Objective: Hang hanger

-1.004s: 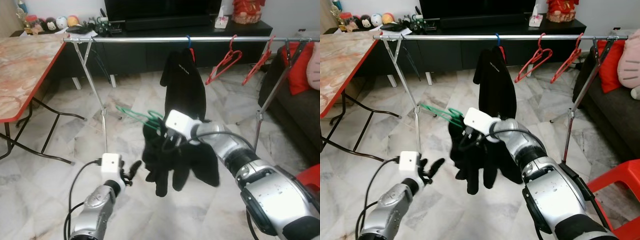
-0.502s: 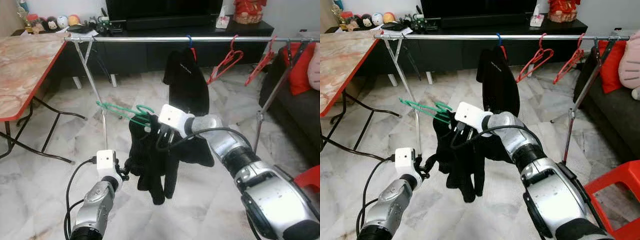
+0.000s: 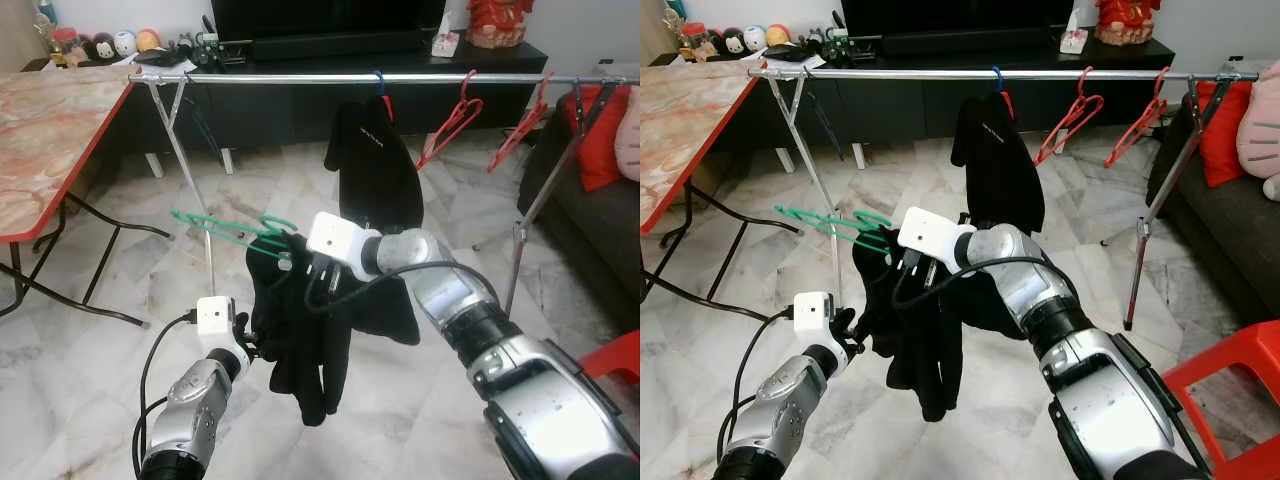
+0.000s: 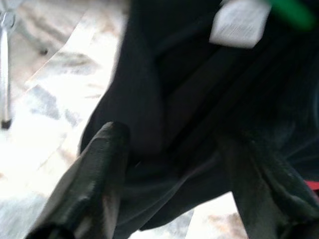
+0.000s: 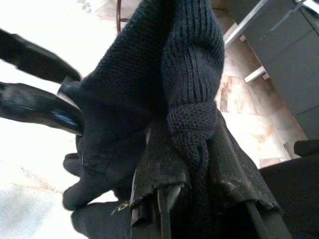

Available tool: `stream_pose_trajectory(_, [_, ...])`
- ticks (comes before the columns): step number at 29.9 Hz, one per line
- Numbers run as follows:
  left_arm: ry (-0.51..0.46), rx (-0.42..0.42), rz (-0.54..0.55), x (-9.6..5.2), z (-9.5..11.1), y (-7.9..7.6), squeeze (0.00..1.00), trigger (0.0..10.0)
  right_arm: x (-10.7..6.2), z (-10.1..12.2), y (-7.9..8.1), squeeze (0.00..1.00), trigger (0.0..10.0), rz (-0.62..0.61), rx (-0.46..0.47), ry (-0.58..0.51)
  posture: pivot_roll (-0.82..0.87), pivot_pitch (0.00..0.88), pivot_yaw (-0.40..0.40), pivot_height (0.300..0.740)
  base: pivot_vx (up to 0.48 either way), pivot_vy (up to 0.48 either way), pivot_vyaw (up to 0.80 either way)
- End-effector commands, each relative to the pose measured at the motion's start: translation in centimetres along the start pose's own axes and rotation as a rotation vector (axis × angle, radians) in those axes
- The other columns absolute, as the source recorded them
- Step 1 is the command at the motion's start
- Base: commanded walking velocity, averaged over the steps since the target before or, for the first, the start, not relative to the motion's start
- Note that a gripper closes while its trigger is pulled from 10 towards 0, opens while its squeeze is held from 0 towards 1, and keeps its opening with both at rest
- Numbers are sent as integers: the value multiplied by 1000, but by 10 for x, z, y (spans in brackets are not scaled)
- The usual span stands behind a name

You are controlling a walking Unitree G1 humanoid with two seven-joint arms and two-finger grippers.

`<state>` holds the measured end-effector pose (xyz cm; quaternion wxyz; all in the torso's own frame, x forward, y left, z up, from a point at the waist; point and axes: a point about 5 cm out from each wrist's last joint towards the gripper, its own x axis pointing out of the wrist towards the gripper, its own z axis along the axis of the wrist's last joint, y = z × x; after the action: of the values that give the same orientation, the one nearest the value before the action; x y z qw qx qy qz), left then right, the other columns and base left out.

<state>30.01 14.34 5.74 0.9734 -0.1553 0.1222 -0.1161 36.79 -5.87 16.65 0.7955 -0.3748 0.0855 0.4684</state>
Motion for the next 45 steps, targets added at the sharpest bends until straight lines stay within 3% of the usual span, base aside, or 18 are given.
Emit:
stream_pose_trajectory(1, [-29, -9, -12, 4, 11, -3, 1000, 10000, -1, 21, -1, 0, 0, -5, -43, -66, -175, 22, 14, 740, 0, 0, 0])
stream_pose_trajectory(7, [-51, -7, 47, 6, 17, 2, 1000, 10000, 0, 30, 8, 0, 0, 16, -57, -93, -174, 24, 17, 740, 0, 0, 0])
stream_pose_trajectory(8, [-55, 1, 68, 7, 19, 4, 67, 10000, 0, 32, 9, 0, 0, 18, -58, -97, -175, 24, 18, 740, 0, 0, 0])
stream_pose_trajectory(9, [-55, 3, 74, 7, 19, 4, 67, 10000, 0, 33, 10, 0, 0, 19, -58, -99, -175, 24, 18, 740, 0, 0, 0])
stream_pose_trajectory(10, [-50, 9, 83, 7, 19, 5, 0, 10000, 0, 34, 11, 0, 0, 21, -60, -101, -175, 24, 18, 740, 0, 0, 0])
stream_pose_trajectory(25, [140, 66, 327, -1, -5, 32, 0, 10000, -2, 44, 18, 0, 0, 31, -64, -117, -175, 34, 27, 740, 0, 0, 0])
stream_pose_trajectory(38, [176, 81, 373, -2, -10, 36, 0, 10000, -5, 48, 19, 0, 0, 32, -65, -126, -174, 36, 31, 740, 0, 0, 0])
stream_pose_trajectory(41, [136, 51, 330, 1, -8, 32, 0, 10000, -7, 54, 23, 0, 0, 57, -77, -152, -175, 35, 34, 740, 0, 0, 0])
stream_pose_trajectory(45, [149, 68, 363, 1, -9, 34, 0, 10000, -8, 58, 28, 0, 0, 80, -87, -166, -177, 35, 35, 740, 0, 0, 0])
